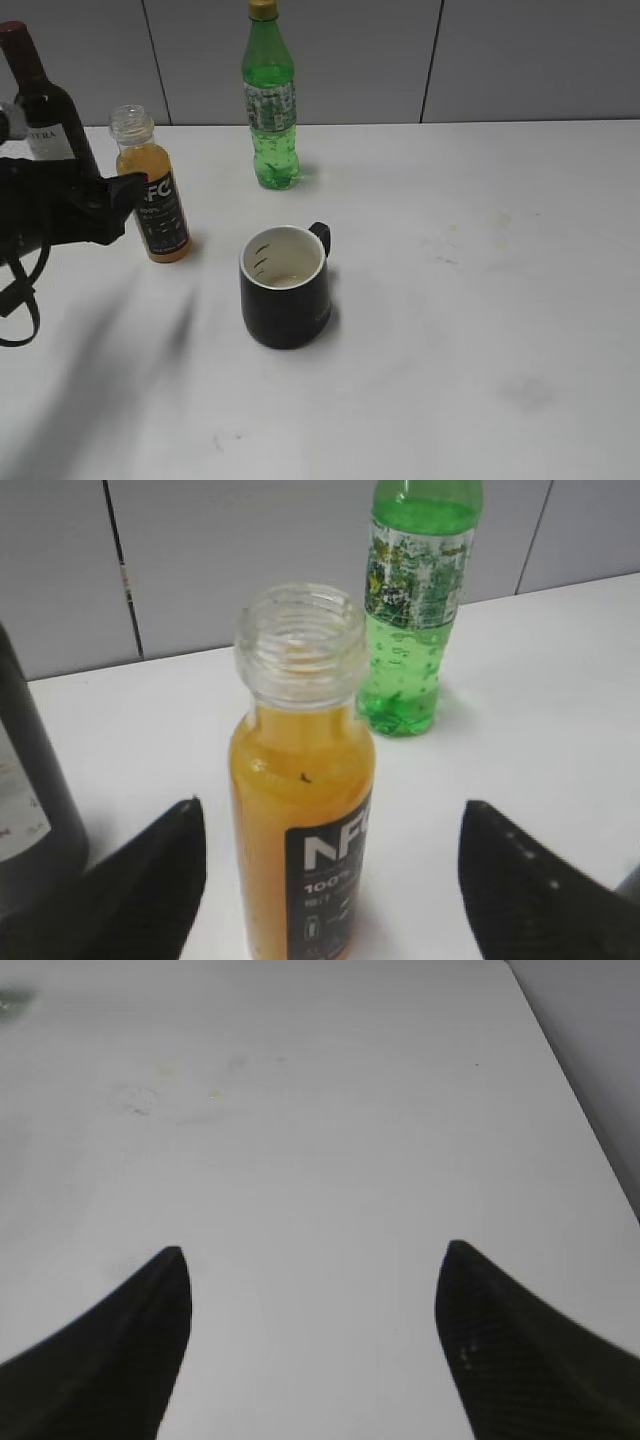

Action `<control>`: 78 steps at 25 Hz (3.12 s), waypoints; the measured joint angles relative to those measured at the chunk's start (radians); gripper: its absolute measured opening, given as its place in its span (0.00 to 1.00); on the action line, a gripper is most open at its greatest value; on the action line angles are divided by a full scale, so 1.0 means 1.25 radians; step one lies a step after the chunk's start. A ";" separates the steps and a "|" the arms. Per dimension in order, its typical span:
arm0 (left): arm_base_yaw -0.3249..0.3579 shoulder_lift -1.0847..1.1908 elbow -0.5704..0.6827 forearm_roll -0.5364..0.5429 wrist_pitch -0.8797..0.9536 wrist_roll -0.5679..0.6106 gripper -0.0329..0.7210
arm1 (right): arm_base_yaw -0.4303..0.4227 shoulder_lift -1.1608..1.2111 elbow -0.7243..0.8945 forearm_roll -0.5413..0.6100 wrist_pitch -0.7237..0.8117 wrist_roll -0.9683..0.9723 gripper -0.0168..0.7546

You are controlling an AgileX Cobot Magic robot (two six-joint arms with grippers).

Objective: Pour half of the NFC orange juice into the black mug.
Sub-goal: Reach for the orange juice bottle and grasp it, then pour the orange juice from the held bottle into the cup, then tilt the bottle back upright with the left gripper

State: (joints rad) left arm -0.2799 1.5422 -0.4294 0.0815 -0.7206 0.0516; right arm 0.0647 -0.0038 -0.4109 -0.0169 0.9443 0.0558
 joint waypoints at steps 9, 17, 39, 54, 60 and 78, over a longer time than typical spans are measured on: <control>0.000 0.150 -0.002 -0.001 -0.120 0.000 0.91 | 0.000 0.000 0.000 0.000 0.000 0.000 0.77; 0.000 0.258 -0.024 -0.010 -0.197 0.000 0.93 | 0.000 0.000 0.000 0.000 0.000 0.000 0.77; 0.000 0.477 -0.174 -0.042 -0.352 0.000 0.90 | 0.000 0.000 0.000 0.000 0.000 0.000 0.77; 0.000 0.521 -0.236 -0.033 -0.366 0.000 0.74 | 0.000 0.000 0.000 0.000 0.000 0.000 0.77; 0.001 0.521 -0.236 -0.030 -0.366 0.003 0.67 | 0.000 0.000 0.000 0.001 0.000 0.000 0.77; 0.001 0.432 -0.214 0.043 -0.352 0.090 0.67 | 0.000 0.000 0.000 0.001 0.000 0.000 0.77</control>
State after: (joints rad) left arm -0.2790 2.0824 -0.6964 0.1348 -1.1608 0.1644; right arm 0.0647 -0.0038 -0.4109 -0.0161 0.9446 0.0558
